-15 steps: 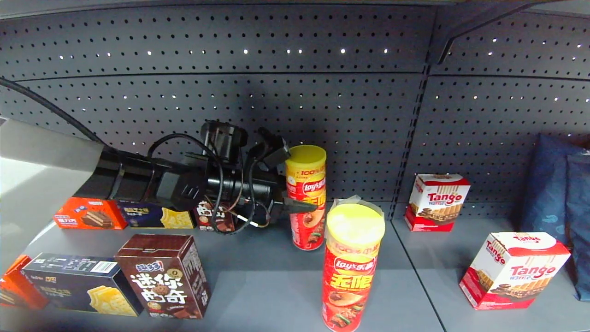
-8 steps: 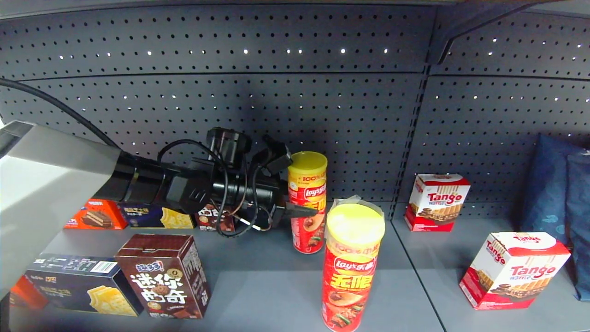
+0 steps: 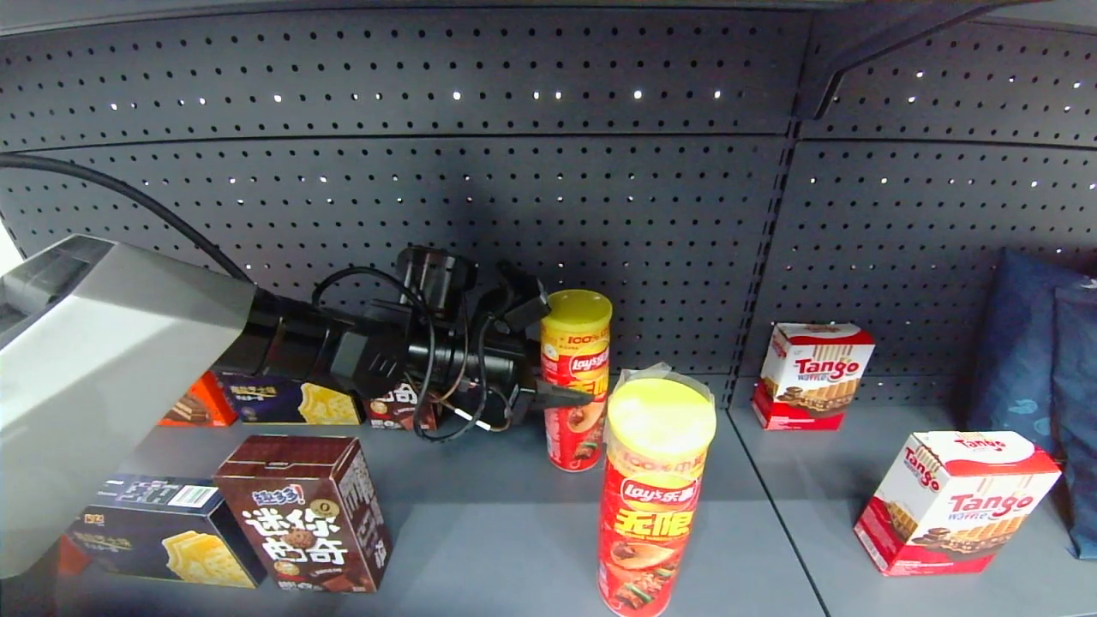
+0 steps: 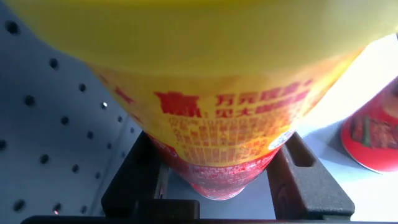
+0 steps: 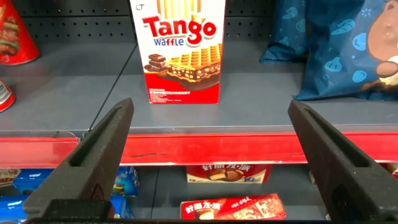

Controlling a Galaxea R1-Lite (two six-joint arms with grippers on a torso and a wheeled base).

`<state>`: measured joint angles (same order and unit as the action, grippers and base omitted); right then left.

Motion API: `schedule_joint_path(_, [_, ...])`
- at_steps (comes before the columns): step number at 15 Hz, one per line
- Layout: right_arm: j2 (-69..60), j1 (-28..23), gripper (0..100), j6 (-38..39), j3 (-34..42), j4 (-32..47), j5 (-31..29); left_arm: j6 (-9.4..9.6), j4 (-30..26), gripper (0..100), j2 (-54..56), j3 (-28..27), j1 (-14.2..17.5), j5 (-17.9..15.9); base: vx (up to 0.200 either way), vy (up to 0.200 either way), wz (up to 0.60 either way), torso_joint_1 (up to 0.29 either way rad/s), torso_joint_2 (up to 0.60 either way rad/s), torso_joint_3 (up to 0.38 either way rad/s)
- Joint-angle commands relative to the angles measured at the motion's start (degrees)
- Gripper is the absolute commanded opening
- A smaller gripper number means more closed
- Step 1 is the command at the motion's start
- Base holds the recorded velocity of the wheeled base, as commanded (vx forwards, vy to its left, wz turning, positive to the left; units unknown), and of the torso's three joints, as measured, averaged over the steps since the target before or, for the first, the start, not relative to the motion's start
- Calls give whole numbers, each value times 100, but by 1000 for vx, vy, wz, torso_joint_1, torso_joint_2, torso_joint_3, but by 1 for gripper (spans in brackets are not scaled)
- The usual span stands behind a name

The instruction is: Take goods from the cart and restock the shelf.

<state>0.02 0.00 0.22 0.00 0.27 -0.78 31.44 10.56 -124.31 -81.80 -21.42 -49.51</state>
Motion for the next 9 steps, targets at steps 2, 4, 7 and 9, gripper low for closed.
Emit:
schedule_joint_path(2, [-2,0,100,-4,0,0,-1,20,-142,0,-111,-117,-3,-6,0,0,0,0,0,0])
schedule_joint_path(4, [-2,0,100,4,0,0,-1,108,-256,0,-102,-161,6,-6,0,0,0,0,0,0])
schedule_joint_path(7, [-2,0,100,-4,0,0,-1,257,-256,100,-102,-152,6,2,0,0,0,0,0,0])
schedule_joint_path(9, [-2,0,100,-4,0,0,-1,257,-256,100,-94,-152,15,-6,0,0,0,0,0,0])
